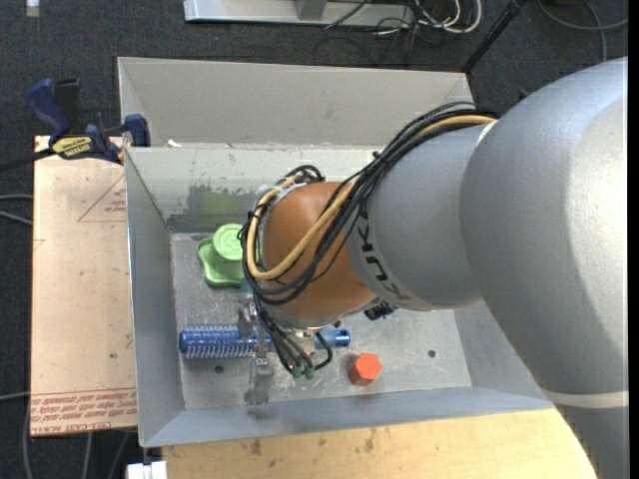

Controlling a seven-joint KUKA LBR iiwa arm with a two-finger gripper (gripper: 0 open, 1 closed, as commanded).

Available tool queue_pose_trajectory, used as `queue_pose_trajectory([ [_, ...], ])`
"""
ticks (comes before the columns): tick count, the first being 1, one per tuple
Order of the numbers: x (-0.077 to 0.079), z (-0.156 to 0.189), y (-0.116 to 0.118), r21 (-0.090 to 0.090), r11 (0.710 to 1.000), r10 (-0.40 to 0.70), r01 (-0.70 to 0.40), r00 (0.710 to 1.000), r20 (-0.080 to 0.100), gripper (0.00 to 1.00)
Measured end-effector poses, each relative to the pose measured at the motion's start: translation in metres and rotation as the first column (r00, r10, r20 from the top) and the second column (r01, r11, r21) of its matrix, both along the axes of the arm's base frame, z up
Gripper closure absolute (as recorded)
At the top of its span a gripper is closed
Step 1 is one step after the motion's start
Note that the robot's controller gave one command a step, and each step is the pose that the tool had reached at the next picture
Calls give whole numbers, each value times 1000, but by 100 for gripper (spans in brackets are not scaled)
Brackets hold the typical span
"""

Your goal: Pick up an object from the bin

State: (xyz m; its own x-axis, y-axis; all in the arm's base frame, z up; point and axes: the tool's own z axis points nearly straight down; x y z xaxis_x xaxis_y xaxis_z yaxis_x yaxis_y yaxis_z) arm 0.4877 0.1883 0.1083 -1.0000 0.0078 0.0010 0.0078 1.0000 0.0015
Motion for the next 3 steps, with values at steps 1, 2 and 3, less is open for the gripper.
queue_pose_trajectory([
  [1, 25, -40, 3, 1, 997, -72, 72, 997, 3, 0],
  [2, 24, -39, 3, 0, 997, -74, 74, 997, 0, 100],
  [3, 42, 104, 15, 4, 985, -173, 173, 985, 8, 100],
])
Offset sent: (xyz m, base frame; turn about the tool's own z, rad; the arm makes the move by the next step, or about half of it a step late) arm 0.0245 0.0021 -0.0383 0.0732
